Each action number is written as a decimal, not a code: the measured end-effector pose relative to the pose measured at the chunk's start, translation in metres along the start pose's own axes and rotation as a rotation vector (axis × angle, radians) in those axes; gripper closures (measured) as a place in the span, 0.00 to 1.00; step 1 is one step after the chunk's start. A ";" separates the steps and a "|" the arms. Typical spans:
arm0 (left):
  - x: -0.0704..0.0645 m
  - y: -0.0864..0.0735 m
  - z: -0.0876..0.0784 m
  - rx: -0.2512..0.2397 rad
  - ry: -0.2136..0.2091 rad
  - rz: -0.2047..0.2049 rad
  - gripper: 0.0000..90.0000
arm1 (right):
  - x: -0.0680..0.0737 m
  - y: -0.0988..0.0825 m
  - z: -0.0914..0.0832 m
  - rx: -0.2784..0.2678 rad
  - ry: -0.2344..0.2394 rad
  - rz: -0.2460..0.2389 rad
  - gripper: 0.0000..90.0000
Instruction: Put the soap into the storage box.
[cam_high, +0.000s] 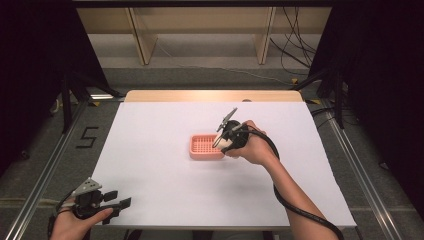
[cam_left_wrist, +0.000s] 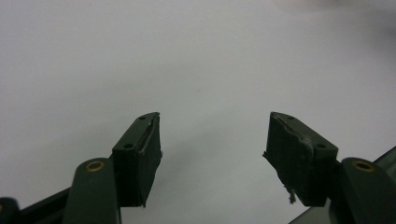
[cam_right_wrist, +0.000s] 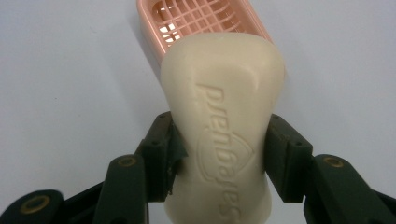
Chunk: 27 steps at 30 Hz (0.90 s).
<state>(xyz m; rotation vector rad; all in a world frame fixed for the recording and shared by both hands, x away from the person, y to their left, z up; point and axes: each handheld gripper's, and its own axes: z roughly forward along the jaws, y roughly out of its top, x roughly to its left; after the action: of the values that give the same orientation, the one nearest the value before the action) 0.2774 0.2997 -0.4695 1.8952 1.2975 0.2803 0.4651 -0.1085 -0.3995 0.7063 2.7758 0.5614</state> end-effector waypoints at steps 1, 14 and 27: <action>0.000 0.000 0.000 -0.001 -0.001 0.000 0.39 | -0.001 0.001 0.000 -0.001 -0.001 -0.008 0.56; 0.000 0.000 0.000 0.001 -0.004 0.001 0.39 | -0.003 0.007 0.004 0.002 0.014 -0.023 0.56; 0.000 0.000 0.001 0.003 -0.002 0.001 0.39 | -0.007 0.013 0.011 0.007 0.020 -0.036 0.56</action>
<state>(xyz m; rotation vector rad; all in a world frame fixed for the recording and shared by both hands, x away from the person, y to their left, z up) 0.2777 0.2997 -0.4701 1.8980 1.2964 0.2767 0.4795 -0.0982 -0.4033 0.6539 2.8049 0.5545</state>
